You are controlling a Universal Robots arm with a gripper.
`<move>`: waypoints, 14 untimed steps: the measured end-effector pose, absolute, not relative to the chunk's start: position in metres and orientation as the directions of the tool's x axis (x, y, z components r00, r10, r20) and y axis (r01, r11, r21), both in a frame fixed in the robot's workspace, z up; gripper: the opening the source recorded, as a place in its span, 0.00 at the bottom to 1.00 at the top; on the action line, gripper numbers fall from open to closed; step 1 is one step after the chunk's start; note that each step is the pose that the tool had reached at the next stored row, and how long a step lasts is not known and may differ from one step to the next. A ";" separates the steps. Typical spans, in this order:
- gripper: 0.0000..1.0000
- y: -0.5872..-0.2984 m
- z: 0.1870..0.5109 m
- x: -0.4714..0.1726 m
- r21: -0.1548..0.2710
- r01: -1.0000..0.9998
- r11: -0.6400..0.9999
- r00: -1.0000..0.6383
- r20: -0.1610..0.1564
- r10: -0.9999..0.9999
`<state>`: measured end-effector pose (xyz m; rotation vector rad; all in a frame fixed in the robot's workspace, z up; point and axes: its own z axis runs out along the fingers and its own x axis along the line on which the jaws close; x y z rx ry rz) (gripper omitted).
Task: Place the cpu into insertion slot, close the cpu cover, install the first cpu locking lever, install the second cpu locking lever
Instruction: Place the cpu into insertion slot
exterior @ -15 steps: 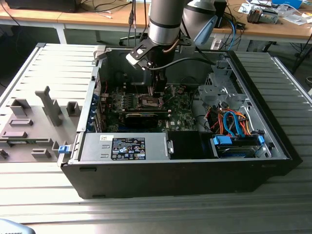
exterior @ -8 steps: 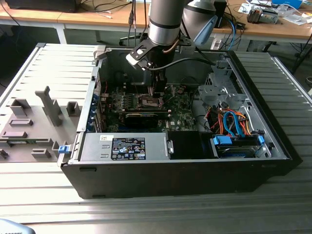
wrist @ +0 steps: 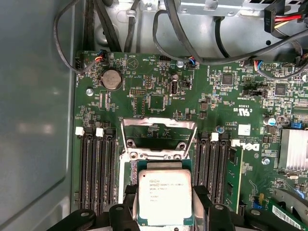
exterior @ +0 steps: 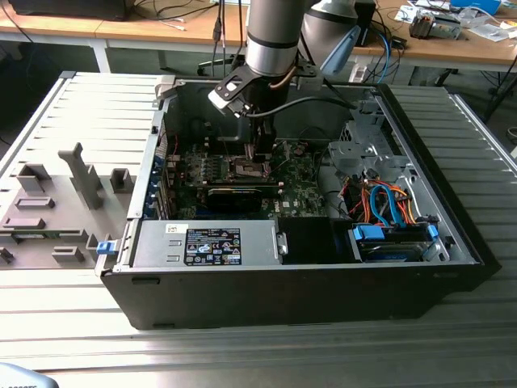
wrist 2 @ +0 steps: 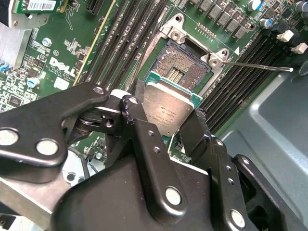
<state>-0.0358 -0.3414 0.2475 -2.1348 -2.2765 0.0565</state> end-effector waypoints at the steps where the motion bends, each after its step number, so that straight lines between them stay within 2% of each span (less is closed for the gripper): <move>1: 0.55 -0.341 0.247 -0.036 -0.040 0.997 0.064 -0.065 -0.010 0.998; 14: 0.55 -0.341 0.245 -0.036 -0.040 0.997 0.064 -0.064 -0.010 0.998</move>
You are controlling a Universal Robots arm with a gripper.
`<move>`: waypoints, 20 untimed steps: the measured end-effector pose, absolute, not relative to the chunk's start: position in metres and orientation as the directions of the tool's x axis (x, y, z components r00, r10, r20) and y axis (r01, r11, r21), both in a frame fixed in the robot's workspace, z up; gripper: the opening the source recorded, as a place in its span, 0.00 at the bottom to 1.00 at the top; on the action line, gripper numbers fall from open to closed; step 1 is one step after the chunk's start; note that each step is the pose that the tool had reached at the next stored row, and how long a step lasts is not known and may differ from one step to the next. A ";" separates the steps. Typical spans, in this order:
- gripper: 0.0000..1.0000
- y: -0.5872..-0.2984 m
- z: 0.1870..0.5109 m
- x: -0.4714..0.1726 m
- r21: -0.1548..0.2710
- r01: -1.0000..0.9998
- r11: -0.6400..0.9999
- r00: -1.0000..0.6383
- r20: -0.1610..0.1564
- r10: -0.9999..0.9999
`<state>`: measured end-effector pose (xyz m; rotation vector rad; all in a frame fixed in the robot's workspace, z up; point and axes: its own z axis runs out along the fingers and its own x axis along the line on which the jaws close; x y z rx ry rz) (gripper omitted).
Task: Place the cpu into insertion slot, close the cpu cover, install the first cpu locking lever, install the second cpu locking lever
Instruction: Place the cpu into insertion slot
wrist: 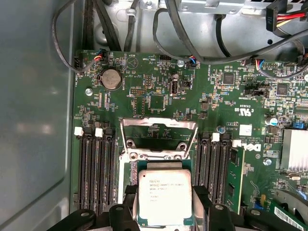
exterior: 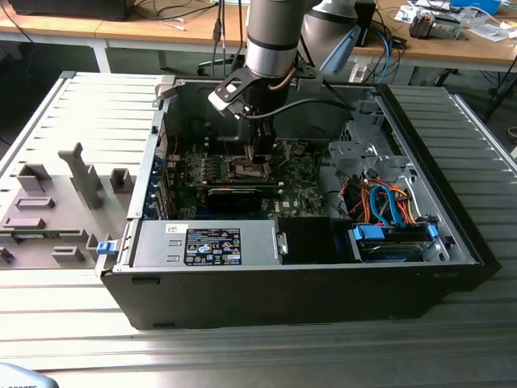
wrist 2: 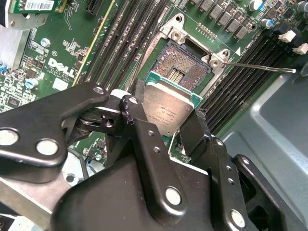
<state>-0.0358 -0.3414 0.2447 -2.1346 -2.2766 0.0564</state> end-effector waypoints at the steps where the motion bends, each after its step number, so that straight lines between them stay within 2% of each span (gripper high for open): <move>1: 0.55 -0.341 0.245 -0.036 -0.040 0.997 0.064 -0.064 -0.010 0.998; 20: 0.55 -0.339 0.241 -0.039 -0.040 0.997 0.064 -0.064 -0.010 0.998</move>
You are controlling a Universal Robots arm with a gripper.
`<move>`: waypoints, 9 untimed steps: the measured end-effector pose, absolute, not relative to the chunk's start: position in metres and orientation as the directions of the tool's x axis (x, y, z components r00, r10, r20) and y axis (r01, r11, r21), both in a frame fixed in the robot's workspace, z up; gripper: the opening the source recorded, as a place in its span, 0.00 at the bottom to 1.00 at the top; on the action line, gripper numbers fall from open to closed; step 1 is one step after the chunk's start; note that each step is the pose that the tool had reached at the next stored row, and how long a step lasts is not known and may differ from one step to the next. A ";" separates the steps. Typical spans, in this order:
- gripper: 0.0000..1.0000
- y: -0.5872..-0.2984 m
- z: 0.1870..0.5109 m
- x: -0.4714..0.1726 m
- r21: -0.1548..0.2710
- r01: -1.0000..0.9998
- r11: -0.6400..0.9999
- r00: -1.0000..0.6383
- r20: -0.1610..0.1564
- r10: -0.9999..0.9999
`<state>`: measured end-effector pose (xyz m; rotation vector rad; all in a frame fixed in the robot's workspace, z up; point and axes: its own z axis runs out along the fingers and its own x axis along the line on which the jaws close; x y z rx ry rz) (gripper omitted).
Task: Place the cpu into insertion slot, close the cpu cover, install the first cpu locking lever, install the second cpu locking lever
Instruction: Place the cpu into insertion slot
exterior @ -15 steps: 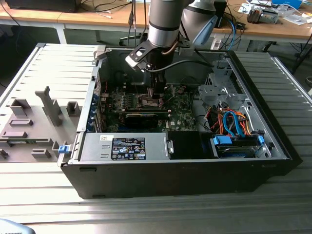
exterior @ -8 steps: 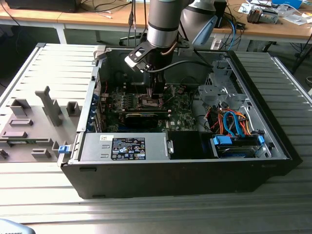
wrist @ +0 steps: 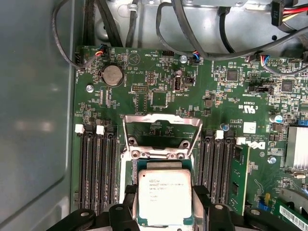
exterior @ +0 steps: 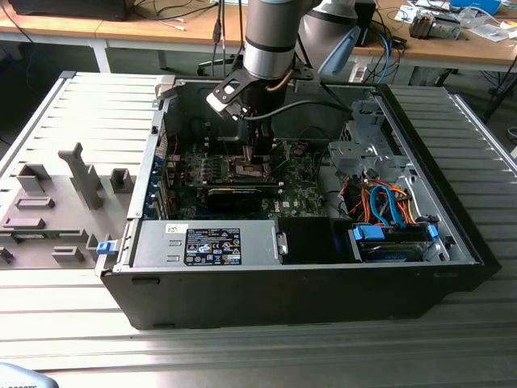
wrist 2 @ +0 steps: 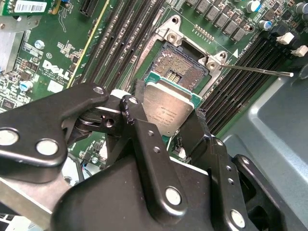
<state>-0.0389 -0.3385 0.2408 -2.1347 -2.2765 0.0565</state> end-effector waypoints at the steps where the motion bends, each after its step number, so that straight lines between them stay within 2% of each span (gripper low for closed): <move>1: 0.55 -0.338 0.240 -0.039 -0.040 0.997 0.064 -0.064 -0.010 0.998; 9: 0.55 -0.337 0.239 -0.039 -0.040 0.997 0.064 -0.064 -0.010 0.998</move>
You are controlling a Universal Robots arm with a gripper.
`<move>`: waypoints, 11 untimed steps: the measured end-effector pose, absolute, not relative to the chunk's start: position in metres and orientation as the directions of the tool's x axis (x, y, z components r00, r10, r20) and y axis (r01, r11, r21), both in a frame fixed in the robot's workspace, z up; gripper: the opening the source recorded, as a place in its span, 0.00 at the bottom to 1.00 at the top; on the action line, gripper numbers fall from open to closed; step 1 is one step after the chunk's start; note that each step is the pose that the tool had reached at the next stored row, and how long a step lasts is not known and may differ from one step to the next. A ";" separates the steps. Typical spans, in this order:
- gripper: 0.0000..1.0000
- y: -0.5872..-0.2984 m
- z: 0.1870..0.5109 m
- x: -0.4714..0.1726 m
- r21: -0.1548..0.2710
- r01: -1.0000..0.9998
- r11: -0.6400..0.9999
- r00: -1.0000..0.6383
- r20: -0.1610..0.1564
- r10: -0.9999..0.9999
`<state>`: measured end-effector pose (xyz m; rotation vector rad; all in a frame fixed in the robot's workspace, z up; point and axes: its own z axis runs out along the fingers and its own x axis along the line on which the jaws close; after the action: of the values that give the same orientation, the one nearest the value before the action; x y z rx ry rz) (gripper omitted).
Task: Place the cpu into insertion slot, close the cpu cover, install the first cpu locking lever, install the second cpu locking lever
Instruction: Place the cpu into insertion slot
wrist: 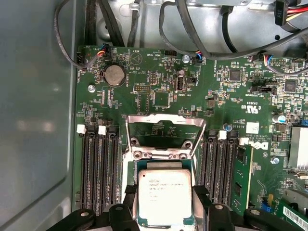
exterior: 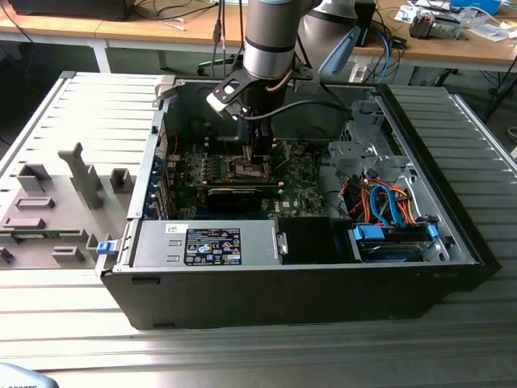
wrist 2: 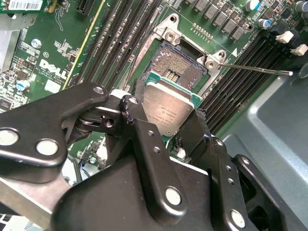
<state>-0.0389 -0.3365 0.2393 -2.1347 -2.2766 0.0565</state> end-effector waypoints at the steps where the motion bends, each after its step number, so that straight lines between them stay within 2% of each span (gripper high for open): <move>1: 0.55 -0.336 0.239 -0.039 -0.040 0.997 0.064 -0.064 -0.010 0.998; 11: 0.55 -0.334 0.237 -0.040 -0.040 0.997 0.064 -0.064 -0.010 0.998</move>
<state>-0.0396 -0.3335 0.2371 -2.1347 -2.2765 0.0564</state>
